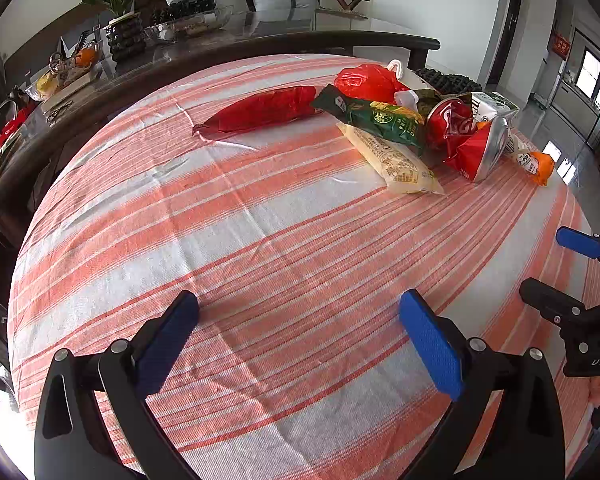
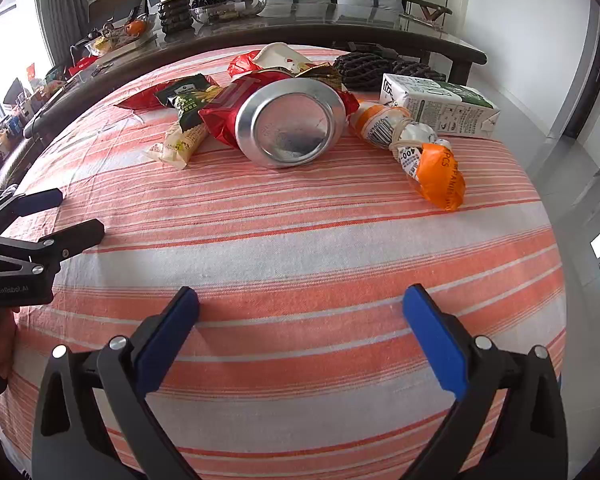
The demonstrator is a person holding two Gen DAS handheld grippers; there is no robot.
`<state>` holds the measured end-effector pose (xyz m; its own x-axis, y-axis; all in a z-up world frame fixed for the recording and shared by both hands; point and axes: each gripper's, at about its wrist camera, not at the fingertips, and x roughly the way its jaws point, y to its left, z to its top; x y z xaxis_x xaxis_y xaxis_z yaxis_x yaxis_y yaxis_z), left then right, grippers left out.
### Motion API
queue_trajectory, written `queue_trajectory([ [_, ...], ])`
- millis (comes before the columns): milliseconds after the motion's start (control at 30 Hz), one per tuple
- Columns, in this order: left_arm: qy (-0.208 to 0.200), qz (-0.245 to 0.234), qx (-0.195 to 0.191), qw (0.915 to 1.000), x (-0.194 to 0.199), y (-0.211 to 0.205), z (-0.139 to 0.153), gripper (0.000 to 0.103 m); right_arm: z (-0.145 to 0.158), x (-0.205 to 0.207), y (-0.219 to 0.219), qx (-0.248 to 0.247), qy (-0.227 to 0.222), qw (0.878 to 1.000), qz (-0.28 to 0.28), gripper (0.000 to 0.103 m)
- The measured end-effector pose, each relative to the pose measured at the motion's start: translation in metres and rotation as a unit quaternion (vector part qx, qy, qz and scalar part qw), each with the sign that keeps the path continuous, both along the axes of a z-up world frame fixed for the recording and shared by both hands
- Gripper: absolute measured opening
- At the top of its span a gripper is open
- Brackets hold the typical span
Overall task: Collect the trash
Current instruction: 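Move both open grippers back over the table toward the remaining trash, then grasp the red sausage wrapper with the left gripper while the right gripper grasps the orange-capped bottle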
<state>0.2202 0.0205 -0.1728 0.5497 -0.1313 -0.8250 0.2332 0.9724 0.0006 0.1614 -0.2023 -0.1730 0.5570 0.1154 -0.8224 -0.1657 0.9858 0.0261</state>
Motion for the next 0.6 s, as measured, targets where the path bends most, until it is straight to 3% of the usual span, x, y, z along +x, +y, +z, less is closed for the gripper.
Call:
queue_trajectory([
  [200,0.002,-0.011,0.0,0.9999,-0.001,0.001,0.0,0.099,0.0,0.001,0.0,0.0,0.0,1.0,0.0,0.099],
  [333,0.014,-0.093,0.018,0.9954,0.007,0.008,0.003,0.099,0.0,0.001,-0.001,0.0,0.0,1.0,0.0,0.098],
  [467,-0.012,-0.108,0.074,0.9913,0.049,0.029,0.011,0.099,0.0,0.001,0.0,-0.001,0.0,1.0,0.0,0.098],
  [600,0.017,-0.117,0.07,0.9905,0.11,0.042,0.006,0.099,0.0,0.001,-0.001,-0.001,0.0,1.0,0.0,0.098],
])
